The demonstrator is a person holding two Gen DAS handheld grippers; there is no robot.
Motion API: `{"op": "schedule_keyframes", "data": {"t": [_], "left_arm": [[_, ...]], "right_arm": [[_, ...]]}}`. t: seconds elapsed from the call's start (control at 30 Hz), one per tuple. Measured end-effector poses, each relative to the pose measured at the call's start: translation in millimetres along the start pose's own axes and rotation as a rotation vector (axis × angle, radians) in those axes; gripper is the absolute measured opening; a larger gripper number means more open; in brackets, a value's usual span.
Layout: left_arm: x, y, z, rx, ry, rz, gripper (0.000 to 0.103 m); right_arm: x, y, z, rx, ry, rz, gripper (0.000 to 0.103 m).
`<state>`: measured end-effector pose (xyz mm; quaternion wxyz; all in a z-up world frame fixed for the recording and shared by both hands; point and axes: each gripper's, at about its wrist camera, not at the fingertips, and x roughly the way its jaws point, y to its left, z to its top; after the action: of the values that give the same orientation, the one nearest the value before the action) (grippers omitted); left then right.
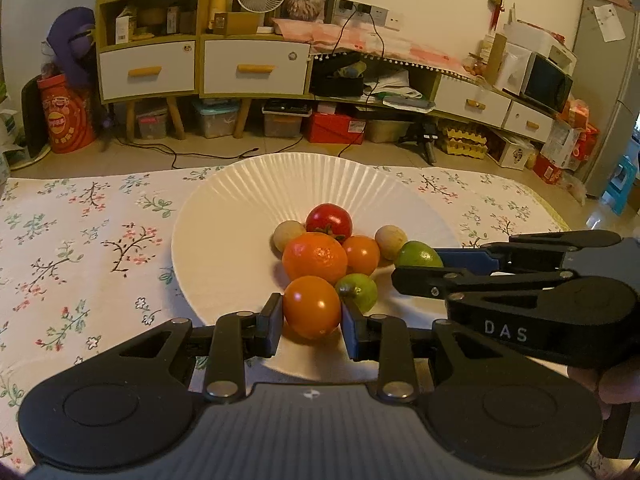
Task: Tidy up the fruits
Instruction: 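Carry the orange and green tomatoes over the white plate and lower them, then open both tools to release the tomatoes onto the plate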
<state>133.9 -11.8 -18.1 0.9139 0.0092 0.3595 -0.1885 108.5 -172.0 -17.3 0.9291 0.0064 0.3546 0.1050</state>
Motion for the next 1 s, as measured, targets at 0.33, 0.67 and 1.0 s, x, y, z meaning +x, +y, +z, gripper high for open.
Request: {"op": "schedule_keyframes", "data": {"t": [0.33,0.67,1.0], "left_arm": [[-3.7,5.5,0.0,-0.014,-0.015,-0.007,0.029],[-24.7,7.5,-2.2,-0.015,-0.04,0.007,0.051],[-51.8,15.5,-12.9,-0.018,-0.052,0.029,0.063]], "right_arm": [[-0.1,3.4,3.3,-0.008,0.001,-0.004,0.027],[-15.5,4.3,2.6,0.012,-0.018,-0.018,0.052],[-36.6,9.5,-2.4,0.029,-0.031,-0.02,0.063]]}}
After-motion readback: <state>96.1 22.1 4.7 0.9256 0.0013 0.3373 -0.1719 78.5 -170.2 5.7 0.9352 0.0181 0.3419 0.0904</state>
